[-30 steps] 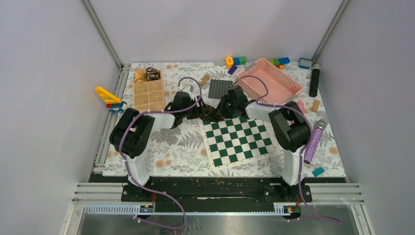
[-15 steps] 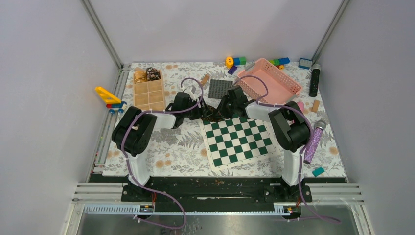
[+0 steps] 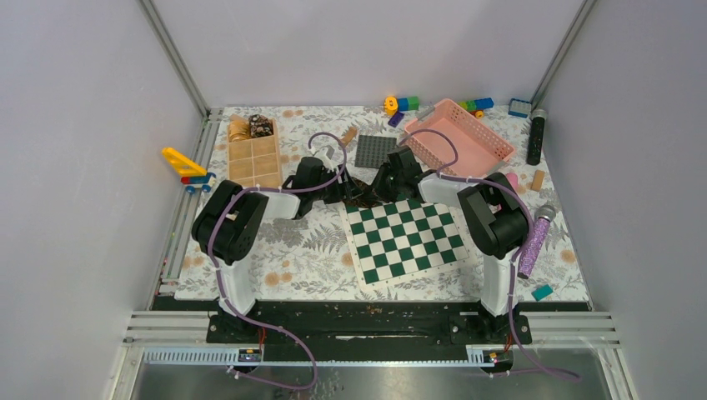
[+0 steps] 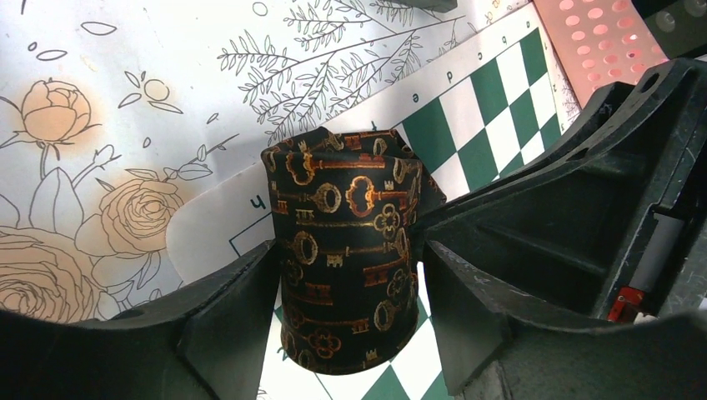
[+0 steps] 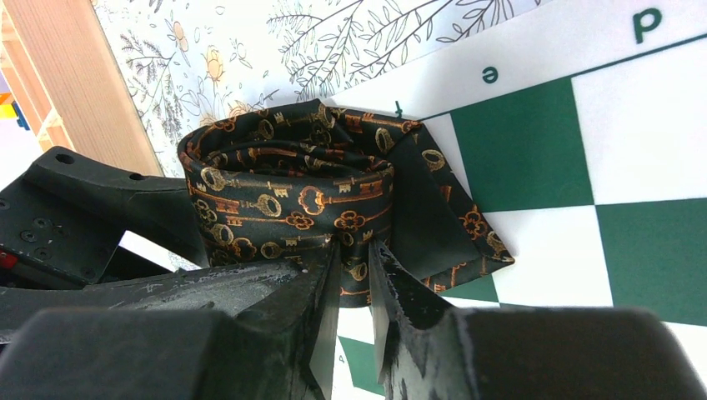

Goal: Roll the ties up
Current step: Pick up the tie at the center of the board.

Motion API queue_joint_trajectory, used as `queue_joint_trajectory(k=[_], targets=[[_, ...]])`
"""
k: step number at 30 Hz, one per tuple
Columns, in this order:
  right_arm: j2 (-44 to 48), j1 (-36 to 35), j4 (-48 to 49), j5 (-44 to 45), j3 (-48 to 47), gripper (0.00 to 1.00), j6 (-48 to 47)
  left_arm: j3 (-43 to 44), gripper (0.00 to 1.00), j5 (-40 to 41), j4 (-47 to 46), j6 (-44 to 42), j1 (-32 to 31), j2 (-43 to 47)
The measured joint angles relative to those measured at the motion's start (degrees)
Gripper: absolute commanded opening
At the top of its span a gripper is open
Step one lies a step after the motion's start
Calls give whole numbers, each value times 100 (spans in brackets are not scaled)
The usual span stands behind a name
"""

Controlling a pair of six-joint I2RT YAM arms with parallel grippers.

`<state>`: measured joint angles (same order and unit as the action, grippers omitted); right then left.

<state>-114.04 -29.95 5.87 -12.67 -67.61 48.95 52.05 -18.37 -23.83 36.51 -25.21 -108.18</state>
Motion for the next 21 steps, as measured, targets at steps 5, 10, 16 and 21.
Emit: queue_joint_trajectory(k=[5,10,16,21], targets=[[0,0,-2,2,0,26,2,0,53,-2,0,0,-2,-31],[7,0,11,13,31,35,11,0,47,-7,-4,20,0,-44],[219,15,-79,138,203,47,-7,0,44,-11,-11,42,0,-44],[1069,131,-424,437,472,49,-160,66,39,-7,116,37,0,-42]])
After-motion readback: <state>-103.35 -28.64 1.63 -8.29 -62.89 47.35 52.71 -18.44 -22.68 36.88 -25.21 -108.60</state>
